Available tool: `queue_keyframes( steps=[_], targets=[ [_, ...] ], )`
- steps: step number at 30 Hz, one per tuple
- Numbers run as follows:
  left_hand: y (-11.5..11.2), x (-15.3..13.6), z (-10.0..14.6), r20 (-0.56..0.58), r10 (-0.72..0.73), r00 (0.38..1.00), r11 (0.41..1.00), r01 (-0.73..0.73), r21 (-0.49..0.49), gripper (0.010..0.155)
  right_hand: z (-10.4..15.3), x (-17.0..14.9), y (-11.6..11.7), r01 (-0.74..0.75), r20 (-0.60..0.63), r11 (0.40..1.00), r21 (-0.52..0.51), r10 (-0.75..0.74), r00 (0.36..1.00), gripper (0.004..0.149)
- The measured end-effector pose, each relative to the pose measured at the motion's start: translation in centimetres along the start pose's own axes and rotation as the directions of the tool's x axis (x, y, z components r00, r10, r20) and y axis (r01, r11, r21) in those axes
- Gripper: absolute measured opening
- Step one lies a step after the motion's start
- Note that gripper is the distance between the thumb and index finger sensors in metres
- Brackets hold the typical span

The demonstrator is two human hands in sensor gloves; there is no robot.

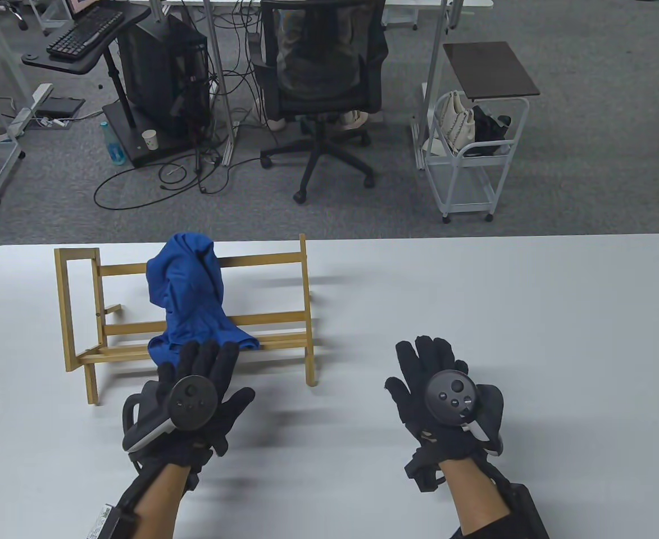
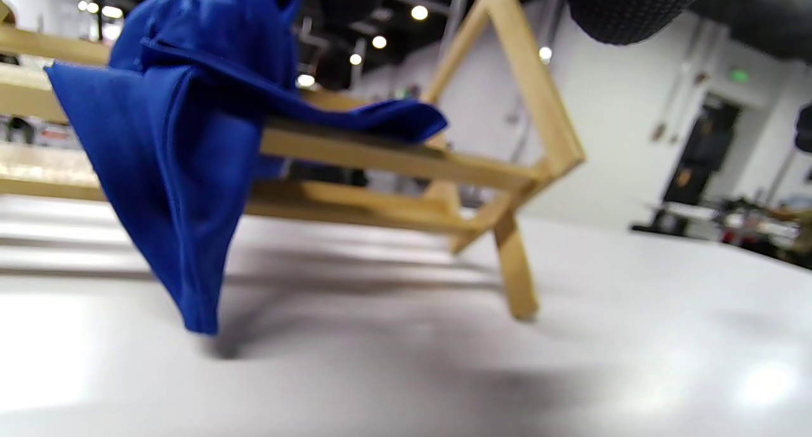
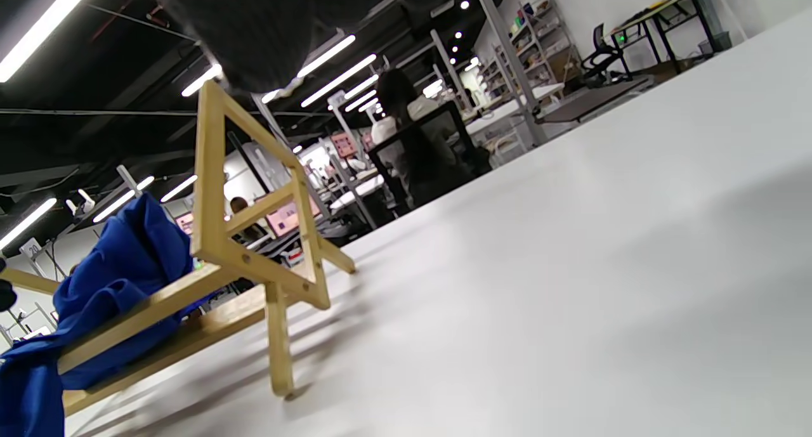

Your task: Hang t-shirt on book rack

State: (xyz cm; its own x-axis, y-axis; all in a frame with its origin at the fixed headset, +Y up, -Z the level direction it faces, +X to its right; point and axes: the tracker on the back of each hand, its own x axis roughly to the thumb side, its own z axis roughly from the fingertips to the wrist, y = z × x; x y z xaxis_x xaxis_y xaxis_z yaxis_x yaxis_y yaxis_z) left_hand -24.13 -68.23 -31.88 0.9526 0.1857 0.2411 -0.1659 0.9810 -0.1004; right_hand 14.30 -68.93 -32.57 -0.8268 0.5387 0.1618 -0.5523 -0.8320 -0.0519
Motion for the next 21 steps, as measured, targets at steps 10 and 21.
queue_keyframes(
  steps=[10,21],
  targets=[
    [-2.5,-0.4,-0.4,0.008,0.034,0.999,0.999,-0.033,-0.030,0.081,0.7,0.0,1.8,-0.107,0.054,0.994,-0.020,0.108,0.993,0.065],
    [-4.5,0.0,-0.8,0.013,-0.067,0.998,0.993,0.068,-0.096,0.084,1.3,-0.7,4.4,-0.199,0.093,0.980,0.017,0.197,0.976,0.071]
  ],
)
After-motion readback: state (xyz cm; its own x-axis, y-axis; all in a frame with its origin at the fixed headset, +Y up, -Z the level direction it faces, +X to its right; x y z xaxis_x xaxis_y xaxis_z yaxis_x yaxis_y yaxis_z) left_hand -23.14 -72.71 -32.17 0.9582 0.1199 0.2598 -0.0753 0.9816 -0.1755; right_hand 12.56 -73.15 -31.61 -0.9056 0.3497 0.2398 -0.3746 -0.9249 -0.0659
